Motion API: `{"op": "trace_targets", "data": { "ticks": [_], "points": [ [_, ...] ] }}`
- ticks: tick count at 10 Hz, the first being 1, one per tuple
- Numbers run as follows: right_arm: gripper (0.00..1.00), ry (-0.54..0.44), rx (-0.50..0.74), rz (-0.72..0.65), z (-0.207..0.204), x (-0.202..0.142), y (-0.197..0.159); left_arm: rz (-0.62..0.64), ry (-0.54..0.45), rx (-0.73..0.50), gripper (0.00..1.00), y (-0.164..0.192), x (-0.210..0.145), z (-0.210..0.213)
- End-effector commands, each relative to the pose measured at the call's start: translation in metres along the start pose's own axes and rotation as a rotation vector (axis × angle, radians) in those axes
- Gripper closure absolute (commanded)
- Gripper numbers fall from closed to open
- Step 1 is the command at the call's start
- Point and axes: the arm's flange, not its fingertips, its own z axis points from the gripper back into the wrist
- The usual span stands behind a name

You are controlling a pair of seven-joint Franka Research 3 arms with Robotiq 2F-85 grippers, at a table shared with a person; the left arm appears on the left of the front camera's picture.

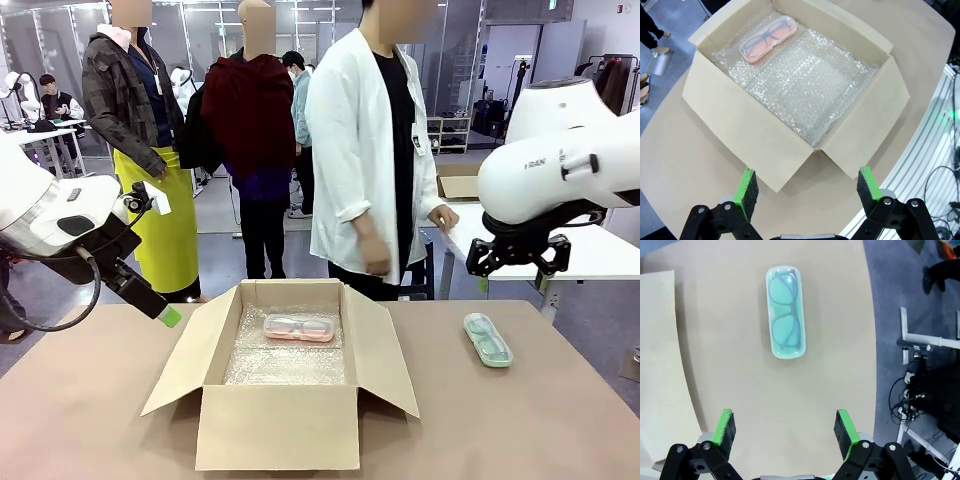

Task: Pack the glasses set securely to prepare it for shipping.
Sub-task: Put the Glasses case from the right side of the table into the Package Box.

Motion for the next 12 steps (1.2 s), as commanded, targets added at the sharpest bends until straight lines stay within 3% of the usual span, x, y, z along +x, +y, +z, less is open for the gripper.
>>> {"op": "trace_targets", "data": {
  "ticks": [1, 3, 6, 9, 12],
  "points": [
    [0.0, 0.02, 0.006, -0.021, -0.026, 0.022, 0.005, -0.007, -0.007, -0.012, 0.0, 0.001, -0.001, 0.001],
    [0.0, 0.045, 0.021, -0.022, -0.067, 0.032, 0.0, -0.007, -0.007, -0.012, 0.0, 0.001, -0.001, 0.001],
    [0.0, -0.013, 0.0, -0.037, -0.132, 0.043, -0.007, -0.007, -0.007, -0.012, 0.0, 0.001, -0.001, 0.001],
    [0.0, -0.03, 0.022, -0.043, -0.167, 0.052, -0.007, -0.007, -0.007, -0.012, 0.0, 0.001, -0.001, 0.001],
    [0.0, -0.029, 0.023, -0.054, -0.177, 0.051, -0.011, -0.007, -0.007, -0.012, 0.0, 0.001, -0.001, 0.001]
  ]
}}
